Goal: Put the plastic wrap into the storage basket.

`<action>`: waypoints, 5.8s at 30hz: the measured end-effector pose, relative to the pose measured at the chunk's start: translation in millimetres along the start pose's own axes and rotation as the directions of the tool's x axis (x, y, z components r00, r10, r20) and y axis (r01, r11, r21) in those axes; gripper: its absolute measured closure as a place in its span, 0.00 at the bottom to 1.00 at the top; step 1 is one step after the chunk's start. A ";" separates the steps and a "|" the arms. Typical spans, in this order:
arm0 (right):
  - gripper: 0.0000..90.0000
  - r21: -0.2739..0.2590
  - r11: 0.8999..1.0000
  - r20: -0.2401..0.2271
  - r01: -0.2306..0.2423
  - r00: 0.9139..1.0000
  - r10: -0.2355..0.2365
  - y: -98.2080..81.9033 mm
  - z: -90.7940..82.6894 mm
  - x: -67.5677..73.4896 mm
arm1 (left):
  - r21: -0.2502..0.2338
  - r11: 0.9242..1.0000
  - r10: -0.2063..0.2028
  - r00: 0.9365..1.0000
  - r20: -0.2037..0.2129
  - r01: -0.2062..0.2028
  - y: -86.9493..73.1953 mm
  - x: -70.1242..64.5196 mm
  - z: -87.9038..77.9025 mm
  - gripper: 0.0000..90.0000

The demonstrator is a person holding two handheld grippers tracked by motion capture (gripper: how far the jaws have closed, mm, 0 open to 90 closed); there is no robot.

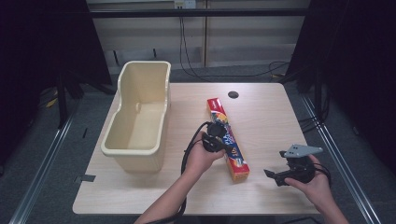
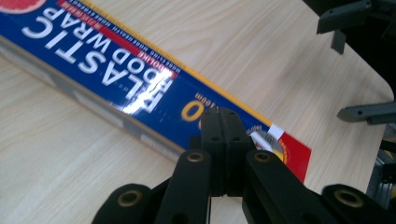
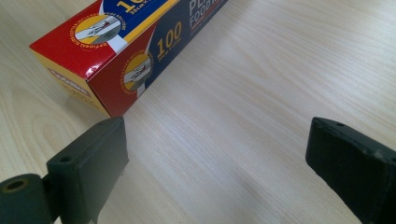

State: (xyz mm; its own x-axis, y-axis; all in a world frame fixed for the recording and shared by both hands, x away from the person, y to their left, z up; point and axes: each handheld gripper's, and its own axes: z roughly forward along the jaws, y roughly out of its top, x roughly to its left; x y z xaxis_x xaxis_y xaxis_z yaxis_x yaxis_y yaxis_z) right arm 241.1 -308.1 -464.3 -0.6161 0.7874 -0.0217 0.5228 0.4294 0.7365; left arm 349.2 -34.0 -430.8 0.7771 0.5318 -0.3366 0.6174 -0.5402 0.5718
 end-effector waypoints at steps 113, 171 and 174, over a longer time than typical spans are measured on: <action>0.07 -0.009 1.000 0.000 0.013 1.000 -0.013 5.5 -0.6 1.9 | -0.017 0.965 -0.256 0.929 -0.266 0.261 28.2 45.5 -17.6 0.32; 0.08 -0.009 1.000 -0.013 0.021 1.000 -0.021 6.3 1.4 1.2 | 0.056 0.912 -0.355 0.848 -0.394 0.407 29.8 80.3 25.3 0.41; 0.07 -0.013 1.000 -0.005 0.019 1.000 -0.019 6.4 0.9 0.8 | 0.091 0.913 -0.329 0.851 -0.409 0.397 30.9 78.5 22.7 0.44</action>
State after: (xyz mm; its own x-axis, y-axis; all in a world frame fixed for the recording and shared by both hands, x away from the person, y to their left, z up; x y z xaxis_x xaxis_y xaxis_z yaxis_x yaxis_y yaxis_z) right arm 244.5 -304.3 -460.2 -0.6290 0.7767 -0.0320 0.5034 0.4383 0.7446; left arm 432.1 -23.8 -456.5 0.4080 0.8973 -0.1683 0.8836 -0.3417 0.3201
